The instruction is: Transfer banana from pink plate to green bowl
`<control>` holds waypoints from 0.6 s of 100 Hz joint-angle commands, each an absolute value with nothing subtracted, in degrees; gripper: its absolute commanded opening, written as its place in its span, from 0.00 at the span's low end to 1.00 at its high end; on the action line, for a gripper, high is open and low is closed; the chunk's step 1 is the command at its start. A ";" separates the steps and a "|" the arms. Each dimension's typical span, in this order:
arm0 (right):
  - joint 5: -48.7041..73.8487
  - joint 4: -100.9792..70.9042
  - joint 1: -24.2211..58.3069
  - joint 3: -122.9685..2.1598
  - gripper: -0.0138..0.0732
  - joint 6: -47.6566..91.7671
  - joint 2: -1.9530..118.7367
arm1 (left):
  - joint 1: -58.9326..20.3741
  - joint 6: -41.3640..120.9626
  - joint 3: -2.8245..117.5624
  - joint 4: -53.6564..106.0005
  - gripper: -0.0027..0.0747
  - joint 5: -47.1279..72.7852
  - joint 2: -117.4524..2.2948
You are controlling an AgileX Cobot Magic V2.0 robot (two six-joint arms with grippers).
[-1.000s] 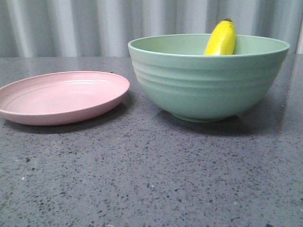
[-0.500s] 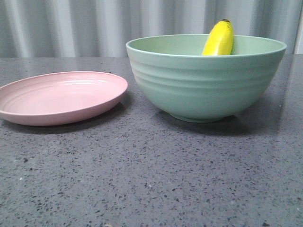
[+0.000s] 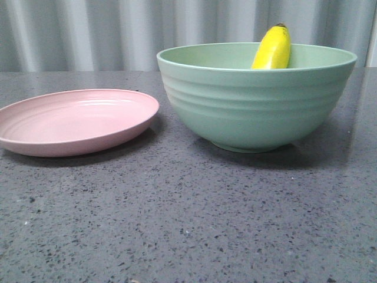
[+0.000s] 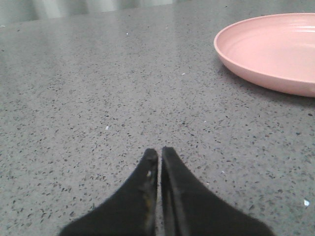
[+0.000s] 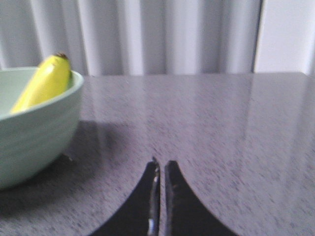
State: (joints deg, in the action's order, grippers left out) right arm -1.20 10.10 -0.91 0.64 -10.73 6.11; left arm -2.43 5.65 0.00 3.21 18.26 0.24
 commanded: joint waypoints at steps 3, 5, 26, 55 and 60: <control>3.13 10.39 -2.12 1.77 0.08 -11.05 3.16 | -2.14 5.05 -0.54 3.50 0.01 14.41 1.81; 4.56 9.97 -2.09 1.77 0.08 -10.92 2.75 | -2.14 5.05 -0.54 3.50 0.01 14.41 1.81; 14.33 0.00 -2.25 1.77 0.08 0.00 -1.10 | -2.14 5.05 -0.54 3.50 0.01 14.41 1.81; 17.35 0.00 -2.25 1.77 0.08 0.00 -1.83 | -2.14 5.05 -0.54 3.50 0.01 14.41 1.81; 17.40 0.00 -2.25 1.77 0.08 0.00 -1.83 | -2.14 5.05 -0.54 3.50 0.01 14.41 1.81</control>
